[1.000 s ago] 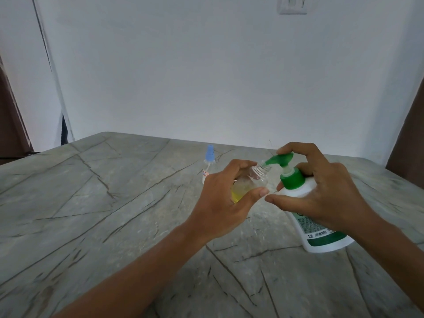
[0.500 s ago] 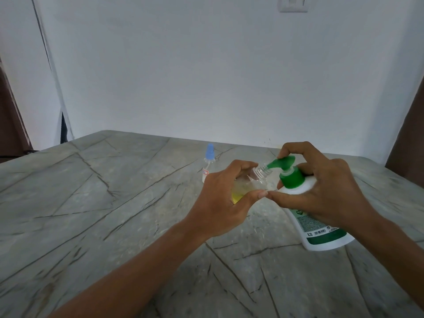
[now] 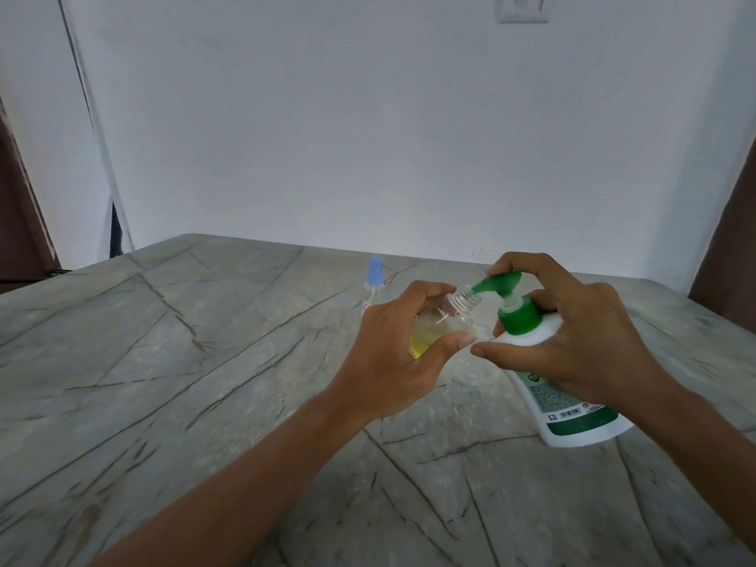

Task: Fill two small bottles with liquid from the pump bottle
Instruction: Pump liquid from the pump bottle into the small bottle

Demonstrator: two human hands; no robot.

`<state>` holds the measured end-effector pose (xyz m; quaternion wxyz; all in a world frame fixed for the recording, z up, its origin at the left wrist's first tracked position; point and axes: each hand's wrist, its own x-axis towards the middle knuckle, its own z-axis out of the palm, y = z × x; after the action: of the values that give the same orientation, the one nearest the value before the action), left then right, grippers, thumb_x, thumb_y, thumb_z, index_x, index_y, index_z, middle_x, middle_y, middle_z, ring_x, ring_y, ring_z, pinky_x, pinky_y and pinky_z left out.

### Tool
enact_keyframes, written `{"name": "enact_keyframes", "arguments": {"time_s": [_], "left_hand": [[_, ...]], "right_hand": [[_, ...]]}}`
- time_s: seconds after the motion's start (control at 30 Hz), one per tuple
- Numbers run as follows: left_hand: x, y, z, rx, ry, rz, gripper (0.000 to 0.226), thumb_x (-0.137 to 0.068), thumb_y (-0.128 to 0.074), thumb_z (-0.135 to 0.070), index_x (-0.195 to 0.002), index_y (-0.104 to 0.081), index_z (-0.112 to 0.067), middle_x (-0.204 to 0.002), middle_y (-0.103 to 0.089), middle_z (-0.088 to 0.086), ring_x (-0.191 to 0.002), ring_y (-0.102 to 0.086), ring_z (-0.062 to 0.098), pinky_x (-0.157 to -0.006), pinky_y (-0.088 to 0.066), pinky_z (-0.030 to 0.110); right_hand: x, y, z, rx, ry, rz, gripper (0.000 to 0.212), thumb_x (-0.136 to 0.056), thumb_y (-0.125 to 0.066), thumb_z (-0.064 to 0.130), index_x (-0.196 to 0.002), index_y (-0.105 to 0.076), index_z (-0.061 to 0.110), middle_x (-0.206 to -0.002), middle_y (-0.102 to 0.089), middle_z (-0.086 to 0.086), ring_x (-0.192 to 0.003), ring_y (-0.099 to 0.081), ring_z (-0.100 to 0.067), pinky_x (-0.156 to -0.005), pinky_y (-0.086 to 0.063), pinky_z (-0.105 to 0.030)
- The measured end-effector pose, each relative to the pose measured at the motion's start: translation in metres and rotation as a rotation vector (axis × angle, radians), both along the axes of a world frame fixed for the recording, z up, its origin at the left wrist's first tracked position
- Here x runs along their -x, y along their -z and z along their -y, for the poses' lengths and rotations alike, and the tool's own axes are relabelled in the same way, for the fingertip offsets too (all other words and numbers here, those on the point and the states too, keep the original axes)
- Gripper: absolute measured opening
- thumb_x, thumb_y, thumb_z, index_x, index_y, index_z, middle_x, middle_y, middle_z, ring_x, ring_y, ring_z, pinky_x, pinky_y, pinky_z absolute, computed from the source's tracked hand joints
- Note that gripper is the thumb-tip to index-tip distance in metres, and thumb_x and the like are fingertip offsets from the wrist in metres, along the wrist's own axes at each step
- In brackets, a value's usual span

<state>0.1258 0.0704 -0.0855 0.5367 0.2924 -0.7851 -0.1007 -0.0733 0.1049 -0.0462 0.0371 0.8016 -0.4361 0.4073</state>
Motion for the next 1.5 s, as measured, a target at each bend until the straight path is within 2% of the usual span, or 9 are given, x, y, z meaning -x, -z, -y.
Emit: {"name": "enact_keyframes", "arguments": {"time_s": [0.2,0.33,0.53,0.8,1.0,1.1,1.27,1.4,1.5], "left_hand": [[0.0011,0.0025,-0.001,-0.011,0.011,0.015,0.046,-0.082,-0.074,-0.031,-0.12,-0.059,-0.01,-0.104,-0.069,-0.007,-0.09,-0.062,-0.005,-0.074,-0.046,0.007],[0.0009,0.0014,-0.0007,-0.017,0.007,0.019,0.046,-0.082,-0.074,-0.031,-0.12,-0.058,-0.01,-0.105,-0.069,-0.007,-0.089,-0.061,-0.007,-0.073,-0.045,0.005],[0.0006,-0.0014,-0.0007,-0.016,-0.001,0.013,0.047,-0.082,-0.073,-0.033,-0.122,-0.058,-0.012,-0.108,-0.067,-0.01,-0.09,-0.06,-0.011,-0.074,-0.045,0.004],[0.0012,-0.0018,-0.0013,-0.016,0.002,0.008,0.048,-0.082,-0.073,-0.034,-0.121,-0.058,-0.011,-0.108,-0.069,-0.007,-0.092,-0.063,-0.002,-0.075,-0.048,0.008],[0.0015,-0.0008,-0.0028,-0.03,0.025,0.004,0.047,-0.081,-0.075,-0.032,-0.12,-0.059,-0.011,-0.107,-0.069,-0.006,-0.094,-0.064,0.0,-0.078,-0.05,0.011],[0.0009,-0.0009,-0.0022,-0.035,0.025,0.008,0.047,-0.082,-0.075,-0.031,-0.121,-0.058,-0.012,-0.106,-0.069,-0.007,-0.092,-0.063,-0.003,-0.077,-0.048,0.008],[0.0006,-0.0015,-0.0009,-0.021,0.012,0.007,0.048,-0.083,-0.073,-0.033,-0.123,-0.057,-0.012,-0.11,-0.068,-0.008,-0.093,-0.063,-0.002,-0.078,-0.05,0.01],[0.0007,-0.0013,-0.0004,-0.018,0.014,0.005,0.048,-0.084,-0.071,-0.035,-0.123,-0.056,-0.012,-0.11,-0.068,-0.007,-0.095,-0.064,0.0,-0.079,-0.053,0.015],[0.0008,-0.0006,0.0008,-0.02,0.004,0.007,0.048,-0.084,-0.071,-0.036,-0.123,-0.057,-0.013,-0.11,-0.068,-0.007,-0.094,-0.063,-0.002,-0.078,-0.05,0.01]], "right_hand": [[0.0018,-0.0007,0.0003,-0.002,-0.01,0.042,0.062,-0.058,-0.089,0.04,-0.108,-0.053,0.042,-0.075,-0.071,0.019,-0.066,-0.068,0.004,-0.059,-0.052,-0.009],[-0.0003,-0.0007,0.0007,-0.003,-0.007,0.014,0.064,-0.06,-0.084,0.048,-0.111,-0.046,0.044,-0.077,-0.071,0.018,-0.068,-0.066,0.006,-0.057,-0.045,-0.002],[0.0004,0.0021,-0.0005,-0.03,-0.055,0.049,0.08,-0.059,-0.08,0.052,-0.121,-0.031,0.052,-0.079,-0.069,0.021,-0.075,-0.066,0.004,-0.063,-0.046,-0.002],[-0.0006,0.0001,0.0005,0.004,-0.024,0.036,0.067,-0.061,-0.085,0.042,-0.113,-0.041,0.044,-0.076,-0.067,0.026,-0.071,-0.065,0.01,-0.058,-0.045,-0.001],[0.0,0.0001,0.0,0.026,-0.015,0.063,0.061,-0.061,-0.088,0.034,-0.105,-0.047,0.045,-0.071,-0.071,0.017,-0.063,-0.067,0.002,-0.055,-0.05,-0.008],[-0.0005,-0.0002,0.0004,0.014,-0.026,0.052,0.062,-0.062,-0.086,0.037,-0.107,-0.045,0.045,-0.071,-0.071,0.018,-0.064,-0.067,0.003,-0.055,-0.046,-0.003],[0.0014,0.0019,0.0,-0.016,-0.045,0.023,0.076,-0.061,-0.086,0.041,-0.123,-0.042,0.041,-0.078,-0.07,0.022,-0.071,-0.067,0.004,-0.062,-0.047,-0.003],[0.0009,0.0018,0.0011,0.009,-0.044,0.015,0.07,-0.062,-0.086,0.04,-0.118,-0.044,0.041,-0.076,-0.071,0.019,-0.068,-0.067,0.003,-0.06,-0.049,-0.007],[-0.0002,0.0016,0.0013,0.018,-0.025,0.019,0.067,-0.063,-0.084,0.042,-0.116,-0.044,0.043,-0.074,-0.071,0.019,-0.067,-0.067,0.004,-0.059,-0.047,-0.005]]}}
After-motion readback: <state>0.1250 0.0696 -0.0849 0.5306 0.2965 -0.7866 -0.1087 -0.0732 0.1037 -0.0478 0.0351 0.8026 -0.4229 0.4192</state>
